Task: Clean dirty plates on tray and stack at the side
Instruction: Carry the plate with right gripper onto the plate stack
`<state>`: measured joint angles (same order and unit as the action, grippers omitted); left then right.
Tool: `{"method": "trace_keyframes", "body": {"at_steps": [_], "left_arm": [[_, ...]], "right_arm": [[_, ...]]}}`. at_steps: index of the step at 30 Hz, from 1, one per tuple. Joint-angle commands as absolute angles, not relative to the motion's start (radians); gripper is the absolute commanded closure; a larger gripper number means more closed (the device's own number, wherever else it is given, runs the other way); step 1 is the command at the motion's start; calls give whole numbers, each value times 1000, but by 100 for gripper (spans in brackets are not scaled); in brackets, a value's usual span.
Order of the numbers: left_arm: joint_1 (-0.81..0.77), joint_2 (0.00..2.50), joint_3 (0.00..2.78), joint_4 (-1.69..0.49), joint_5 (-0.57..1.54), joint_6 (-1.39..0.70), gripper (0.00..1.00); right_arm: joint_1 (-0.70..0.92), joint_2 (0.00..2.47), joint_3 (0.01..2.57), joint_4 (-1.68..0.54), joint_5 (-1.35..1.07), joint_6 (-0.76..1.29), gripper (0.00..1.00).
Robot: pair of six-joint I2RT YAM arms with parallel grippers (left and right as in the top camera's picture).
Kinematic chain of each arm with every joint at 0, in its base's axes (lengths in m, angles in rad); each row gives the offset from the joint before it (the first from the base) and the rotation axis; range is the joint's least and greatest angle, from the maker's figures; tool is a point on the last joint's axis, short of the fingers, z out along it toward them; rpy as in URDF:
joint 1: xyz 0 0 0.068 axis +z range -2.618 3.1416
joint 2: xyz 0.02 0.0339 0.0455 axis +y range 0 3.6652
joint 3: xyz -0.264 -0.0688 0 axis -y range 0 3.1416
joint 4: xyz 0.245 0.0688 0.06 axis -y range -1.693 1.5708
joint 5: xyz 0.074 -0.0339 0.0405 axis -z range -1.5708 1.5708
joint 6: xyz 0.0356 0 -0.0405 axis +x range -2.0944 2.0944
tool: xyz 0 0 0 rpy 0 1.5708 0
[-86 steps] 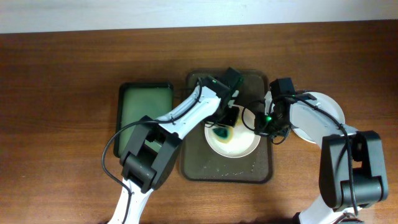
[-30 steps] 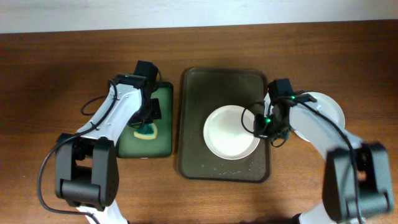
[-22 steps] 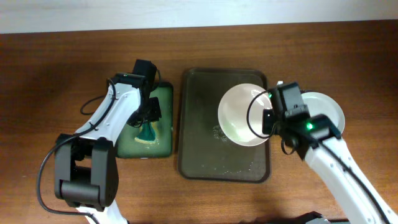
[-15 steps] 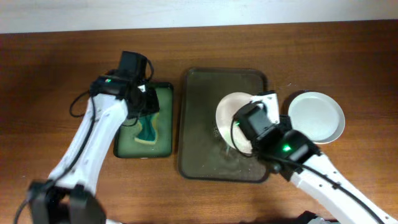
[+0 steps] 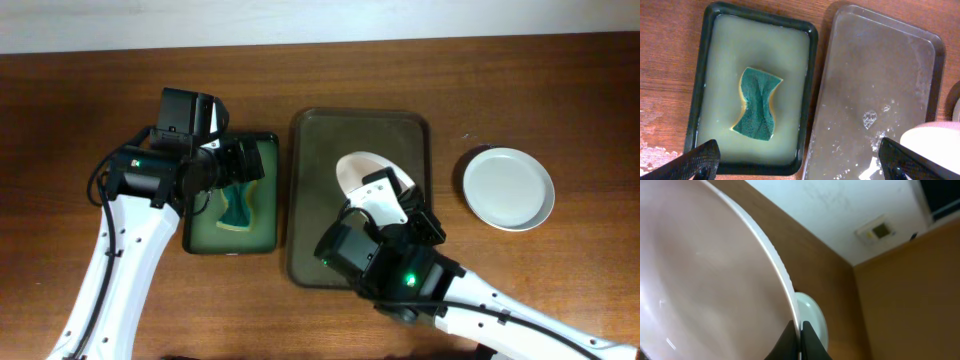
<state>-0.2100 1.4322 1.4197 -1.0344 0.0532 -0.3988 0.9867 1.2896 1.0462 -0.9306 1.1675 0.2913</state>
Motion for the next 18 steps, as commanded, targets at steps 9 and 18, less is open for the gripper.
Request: {"method": "trace_keyframes", "body": {"at_steps": [9,18], "left_arm": [[-205,1431,1439,-1034,64,-403,0],[-205,1431,1439,-1033,64,-403,1]], "right_arm": [[1034,1288,1055,-897,1293,241,96],[1034,1288,1055,-897,1264,244,96]]}}
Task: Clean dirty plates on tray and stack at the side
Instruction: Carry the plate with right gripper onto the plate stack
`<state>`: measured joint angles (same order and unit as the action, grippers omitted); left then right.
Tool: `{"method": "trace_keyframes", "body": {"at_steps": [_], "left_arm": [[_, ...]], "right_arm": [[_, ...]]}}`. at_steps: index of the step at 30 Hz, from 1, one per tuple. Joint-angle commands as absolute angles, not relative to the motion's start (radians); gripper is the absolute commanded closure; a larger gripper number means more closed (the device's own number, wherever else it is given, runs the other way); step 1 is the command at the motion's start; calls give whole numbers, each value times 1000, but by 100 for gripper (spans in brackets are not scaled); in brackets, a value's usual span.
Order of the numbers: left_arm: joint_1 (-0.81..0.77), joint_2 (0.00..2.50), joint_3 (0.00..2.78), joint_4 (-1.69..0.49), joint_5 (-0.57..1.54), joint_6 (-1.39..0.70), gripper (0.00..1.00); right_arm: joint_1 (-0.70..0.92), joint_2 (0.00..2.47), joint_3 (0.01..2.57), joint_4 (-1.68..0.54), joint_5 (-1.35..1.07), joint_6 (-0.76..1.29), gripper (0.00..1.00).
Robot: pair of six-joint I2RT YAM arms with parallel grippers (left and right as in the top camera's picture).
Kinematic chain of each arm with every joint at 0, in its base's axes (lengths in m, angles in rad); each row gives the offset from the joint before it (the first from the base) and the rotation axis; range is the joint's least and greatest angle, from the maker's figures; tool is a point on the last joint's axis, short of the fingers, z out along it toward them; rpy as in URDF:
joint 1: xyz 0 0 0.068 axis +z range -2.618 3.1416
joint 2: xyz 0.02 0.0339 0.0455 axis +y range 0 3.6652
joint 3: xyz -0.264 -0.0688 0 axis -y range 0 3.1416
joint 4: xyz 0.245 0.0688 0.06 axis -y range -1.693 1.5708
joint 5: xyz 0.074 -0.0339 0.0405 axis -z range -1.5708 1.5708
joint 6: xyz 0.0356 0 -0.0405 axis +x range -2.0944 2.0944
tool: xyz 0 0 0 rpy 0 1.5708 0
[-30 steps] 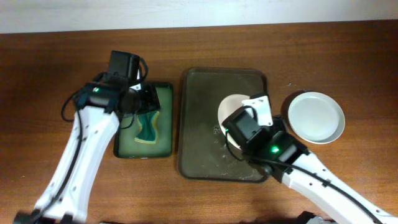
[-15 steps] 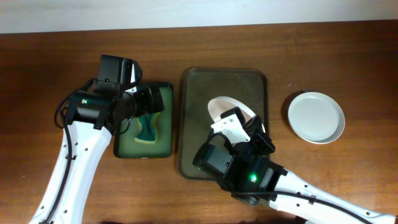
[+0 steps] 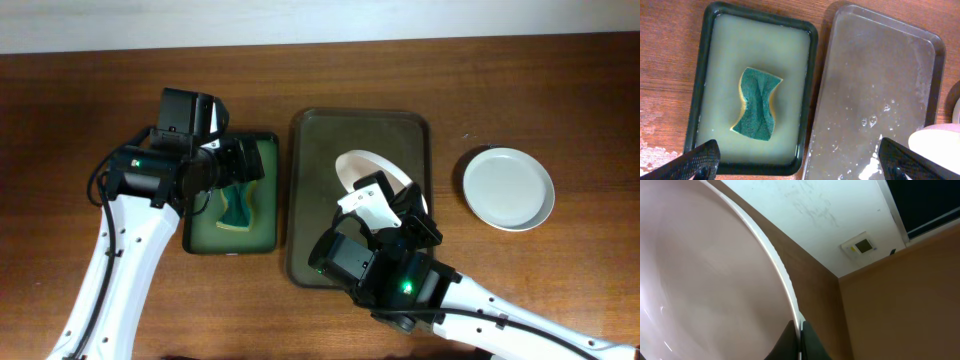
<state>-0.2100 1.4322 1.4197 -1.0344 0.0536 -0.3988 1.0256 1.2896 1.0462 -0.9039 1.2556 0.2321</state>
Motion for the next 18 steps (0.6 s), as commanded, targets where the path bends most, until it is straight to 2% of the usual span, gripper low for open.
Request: {"method": "trace_keyframes", "body": {"at_steps": [1,11,15,18], "left_arm": [[-205,1431,1439,-1034,64,-403,1],[-205,1431,1439,-1034,64,-403,0],[-205,1431,1439,-1034,64,-403,1],[-205,1431,1439,-1034,64,-403,1]], "right_arm": [[1034,1288,1055,-897,1260,244,96],[1031,1288,1055,-894,1245,244,96],[957,1288,1055,-885,1226,370,96],[799,1285,1077,-812,913,383,96]]}}
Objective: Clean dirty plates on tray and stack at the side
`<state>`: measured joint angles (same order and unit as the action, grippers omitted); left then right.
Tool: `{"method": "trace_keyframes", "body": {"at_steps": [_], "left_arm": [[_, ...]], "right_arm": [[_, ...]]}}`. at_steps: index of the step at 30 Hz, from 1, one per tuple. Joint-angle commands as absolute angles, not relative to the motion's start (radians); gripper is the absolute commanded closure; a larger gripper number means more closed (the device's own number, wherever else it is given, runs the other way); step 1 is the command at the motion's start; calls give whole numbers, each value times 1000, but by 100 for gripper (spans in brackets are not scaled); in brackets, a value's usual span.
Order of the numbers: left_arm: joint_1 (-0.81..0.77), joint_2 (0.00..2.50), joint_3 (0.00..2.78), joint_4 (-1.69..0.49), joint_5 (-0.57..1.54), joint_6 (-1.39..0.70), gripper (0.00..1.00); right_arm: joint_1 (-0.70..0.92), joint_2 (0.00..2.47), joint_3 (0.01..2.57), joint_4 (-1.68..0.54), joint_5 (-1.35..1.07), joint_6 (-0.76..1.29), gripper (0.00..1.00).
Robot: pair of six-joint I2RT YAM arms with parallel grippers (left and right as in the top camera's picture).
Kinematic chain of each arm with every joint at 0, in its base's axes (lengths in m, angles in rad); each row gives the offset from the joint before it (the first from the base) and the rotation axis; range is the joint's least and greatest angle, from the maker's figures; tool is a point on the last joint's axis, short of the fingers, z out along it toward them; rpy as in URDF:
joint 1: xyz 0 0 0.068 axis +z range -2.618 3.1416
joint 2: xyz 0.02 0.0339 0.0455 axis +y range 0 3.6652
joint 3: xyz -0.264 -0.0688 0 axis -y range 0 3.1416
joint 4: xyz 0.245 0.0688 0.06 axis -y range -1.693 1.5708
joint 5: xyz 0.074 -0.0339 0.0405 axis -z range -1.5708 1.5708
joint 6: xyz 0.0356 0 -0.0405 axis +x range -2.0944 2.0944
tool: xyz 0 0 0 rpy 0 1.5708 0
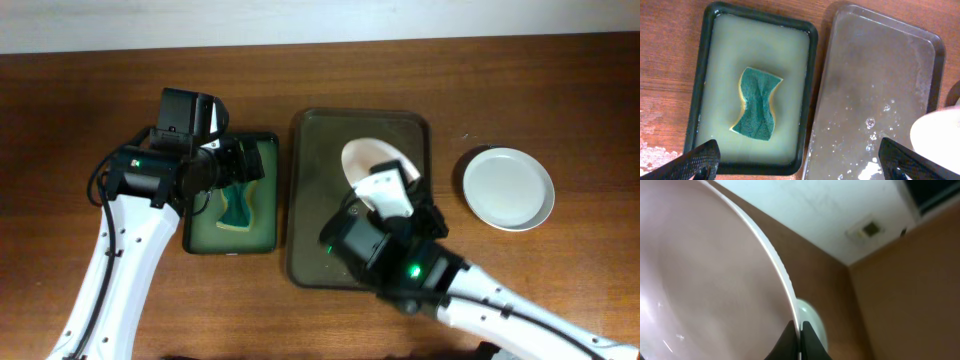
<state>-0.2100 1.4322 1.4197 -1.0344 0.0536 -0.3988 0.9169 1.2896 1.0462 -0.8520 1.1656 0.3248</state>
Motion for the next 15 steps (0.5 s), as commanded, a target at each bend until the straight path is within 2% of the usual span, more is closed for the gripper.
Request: {"method": "trace_keyframes", "body": {"at_steps": [1,3,5,7,11,15], "left_arm": [[-205,1431,1439,-1034,64,-403,1],[-205,1431,1439,-1034,64,-403,1],[-205,1431,1439,-1034,64,-403,1],[-205,1431,1439,-1034,64,-403,1],[-205,1431,1439,-1034,64,-403,1],[-205,1431,1439,-1034,64,-403,1]], "right_arm": [[674,1285,1089,-778,688,382,96],[485,1286,1093,-762,434,371,96],[209,1286,1093,-777,130,313,96],[-8,1286,1093,-782,-47,262,96],[-359,1342,1093,-752,-94,263,96],[-541,1500,1093,-670,-94,353,96]]}}
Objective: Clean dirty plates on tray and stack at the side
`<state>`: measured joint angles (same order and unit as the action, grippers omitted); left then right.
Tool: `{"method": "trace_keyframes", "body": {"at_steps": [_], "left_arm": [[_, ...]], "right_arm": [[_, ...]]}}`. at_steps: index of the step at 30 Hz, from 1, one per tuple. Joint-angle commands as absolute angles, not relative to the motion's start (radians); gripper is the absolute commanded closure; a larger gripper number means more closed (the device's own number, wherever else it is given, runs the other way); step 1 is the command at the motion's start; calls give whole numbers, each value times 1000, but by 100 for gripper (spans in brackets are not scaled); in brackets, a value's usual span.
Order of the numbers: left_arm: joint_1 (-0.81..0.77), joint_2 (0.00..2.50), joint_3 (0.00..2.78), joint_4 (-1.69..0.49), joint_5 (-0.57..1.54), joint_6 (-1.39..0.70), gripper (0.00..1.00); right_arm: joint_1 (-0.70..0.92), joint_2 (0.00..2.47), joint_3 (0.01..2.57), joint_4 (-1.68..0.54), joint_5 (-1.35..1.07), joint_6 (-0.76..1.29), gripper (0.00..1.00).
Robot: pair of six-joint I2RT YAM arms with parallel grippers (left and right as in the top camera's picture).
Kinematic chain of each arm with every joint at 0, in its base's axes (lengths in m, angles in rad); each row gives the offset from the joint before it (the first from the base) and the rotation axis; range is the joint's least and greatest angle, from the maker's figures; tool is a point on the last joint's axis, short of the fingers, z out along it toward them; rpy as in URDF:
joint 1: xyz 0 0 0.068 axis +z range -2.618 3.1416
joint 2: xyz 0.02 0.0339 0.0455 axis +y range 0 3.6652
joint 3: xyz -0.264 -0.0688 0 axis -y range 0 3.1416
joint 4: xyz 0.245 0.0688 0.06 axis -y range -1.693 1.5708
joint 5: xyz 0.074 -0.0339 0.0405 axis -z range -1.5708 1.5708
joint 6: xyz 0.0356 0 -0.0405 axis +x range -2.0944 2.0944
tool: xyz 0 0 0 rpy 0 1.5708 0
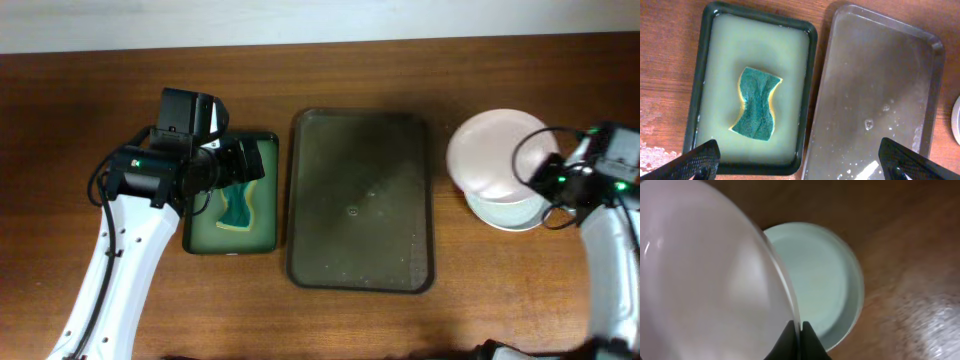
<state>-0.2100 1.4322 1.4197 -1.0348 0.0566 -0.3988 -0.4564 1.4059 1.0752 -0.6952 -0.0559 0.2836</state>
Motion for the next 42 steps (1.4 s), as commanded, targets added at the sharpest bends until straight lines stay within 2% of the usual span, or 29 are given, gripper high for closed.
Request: {"method": "trace_keyframes", "body": {"at_steps": [1,2,3,4,8,10,12,13,14,15,19,22,27,28,33,35,39,42], "left_arm": [[-205,1431,1439,-1034,64,-403,1],[-205,1431,1439,-1034,64,-403,1],[-205,1431,1439,-1034,64,-403,0],[-205,1431,1439,-1034,64,-403,0],[-205,1431,1439,-1034,64,-403,1],[-205,1431,1439,-1034,64,-403,1],[-205,1431,1439,-1034,64,-403,1],[-205,1431,1439,-1034,64,-403,1],[-205,1431,1439,-1034,64,-403,1],[-205,1431,1439,-1034,64,-403,1],[-205,1431,1439,-1034,64,-403,1],[-205,1431,1439,-1034,64,-403,1],[-205,1431,1439,-1034,64,-403,1],[-205,1431,1439,-1034,64,-403,1],[-205,1431,1439,-1034,64,-403,1],[-205,1431,1439,-1034,64,-403,1],[-205,1431,1439,-1033,64,-403,0],[-205,1431,1439,-1034,64,-403,1]], "right_arm": [[-585,1565,1093,-663,-112,398,96],[-617,1620,1093,-672,-183,401,90],[-627,1634,1093,-702,-211,402,50],[-628,1626,1095,-715,-223,401,40],[-542,1428,1095,-801,-484,287,39],[-408,1274,1095,-867,-516,215,38],[-172,1109,1095,-904,-514,191,37],[-77,1063,1095,-893,-512,191,10],[19,1024,1095,-870,-512,191,2],[133,995,1095,-834,-513,191,2],[330,982,1094,-844,-460,168,2],[306,948,1096,-845,-424,163,2],[273,710,1081,-844,-191,-49,2],[252,636,1036,-829,-97,-52,2],[66,317,675,-770,-101,-41,2],[58,224,530,-684,-101,-41,2],[59,34,229,-375,-115,-41,2],[59,3,131,-285,-120,-41,2]]}}
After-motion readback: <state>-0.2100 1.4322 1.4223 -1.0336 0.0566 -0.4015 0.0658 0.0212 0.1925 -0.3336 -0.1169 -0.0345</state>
